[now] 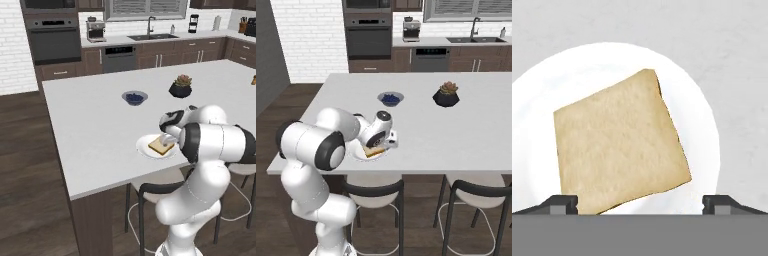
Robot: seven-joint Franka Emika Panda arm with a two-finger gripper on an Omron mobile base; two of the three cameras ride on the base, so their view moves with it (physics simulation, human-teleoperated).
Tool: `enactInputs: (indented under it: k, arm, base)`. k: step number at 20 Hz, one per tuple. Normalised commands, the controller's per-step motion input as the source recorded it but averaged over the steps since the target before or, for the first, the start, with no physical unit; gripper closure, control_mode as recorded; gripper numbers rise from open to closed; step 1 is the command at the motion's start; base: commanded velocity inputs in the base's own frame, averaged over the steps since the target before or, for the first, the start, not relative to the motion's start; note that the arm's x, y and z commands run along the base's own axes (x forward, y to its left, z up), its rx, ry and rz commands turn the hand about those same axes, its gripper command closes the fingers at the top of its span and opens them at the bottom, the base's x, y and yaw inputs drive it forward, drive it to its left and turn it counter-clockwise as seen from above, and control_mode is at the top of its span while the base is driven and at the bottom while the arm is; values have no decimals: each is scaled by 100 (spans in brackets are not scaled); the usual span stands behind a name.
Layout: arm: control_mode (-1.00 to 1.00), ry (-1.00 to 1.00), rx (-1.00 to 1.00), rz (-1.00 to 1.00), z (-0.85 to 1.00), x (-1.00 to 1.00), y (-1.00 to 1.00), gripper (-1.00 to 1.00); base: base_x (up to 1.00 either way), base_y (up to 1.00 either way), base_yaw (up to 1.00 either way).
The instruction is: Start the toaster. Once the lever pops up, take the bread to the plate on the dining counter.
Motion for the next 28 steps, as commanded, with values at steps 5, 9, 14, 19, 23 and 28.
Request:
enactInputs:
  k: [5,9,14,19,23,28]
  arm:
    - [-100,4,-22,-1,59,-4,11,-100]
    - [-100,7,-28,-1,54,-24,66,-100]
    - [-100,0,-19,-1,79,-61,51,-100]
    - [-100,-15,-1,-1,92,-83,22,-100]
    - [-100,-39,0,7,54,-100,0,-100]
    - [-100,-31,0,22,10,-96,3,-100]
  base:
    - [0,0,0]
    - [0,0,0]
    - [0,0,0]
    - [0,0,0]
    - [0,0,0]
    - [0,0,0]
